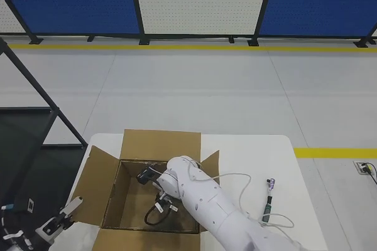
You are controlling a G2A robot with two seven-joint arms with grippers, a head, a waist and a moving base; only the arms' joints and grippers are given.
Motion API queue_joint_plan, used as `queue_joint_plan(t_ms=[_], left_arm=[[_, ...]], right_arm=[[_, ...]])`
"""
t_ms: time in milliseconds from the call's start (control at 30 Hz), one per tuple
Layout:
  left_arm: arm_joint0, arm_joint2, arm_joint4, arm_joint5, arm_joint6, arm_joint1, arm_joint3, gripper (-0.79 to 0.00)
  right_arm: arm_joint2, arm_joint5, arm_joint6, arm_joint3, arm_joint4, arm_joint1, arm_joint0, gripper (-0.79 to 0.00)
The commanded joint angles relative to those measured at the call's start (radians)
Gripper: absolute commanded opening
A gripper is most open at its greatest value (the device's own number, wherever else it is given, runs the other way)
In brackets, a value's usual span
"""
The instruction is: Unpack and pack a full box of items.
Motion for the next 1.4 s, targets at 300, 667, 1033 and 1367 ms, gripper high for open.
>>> queue_joint_plan(t_ms=[300, 667, 1033, 1367], left_arm=[[0.019, -0.021, -0.021, -0.014, 0.020, -0.001, 0.009, 0.000], [0.042, -0.035, -0.027, -0.027, 0.023, -0.001, 0.006, 0.000], [0.083, -0.048, -0.024, -0.052, 0.049, -0.006, -0.005, 0.000], [0.115, -0.063, -0.043, -0.074, 0.071, -0.011, -0.004, 0.000]], right_arm=[[0.003, -0.003, -0.004, 0.011, -0.033, -0.006, -0.007, -0.160], [0.001, -0.015, -0.036, 0.024, -0.055, -0.027, -0.025, -0.200], [0.021, 0.040, -0.143, 0.042, -0.051, -0.044, -0.034, -0.317], [0.022, 0.061, -0.152, 0.058, -0.065, -0.047, -0.048, -0.483]])
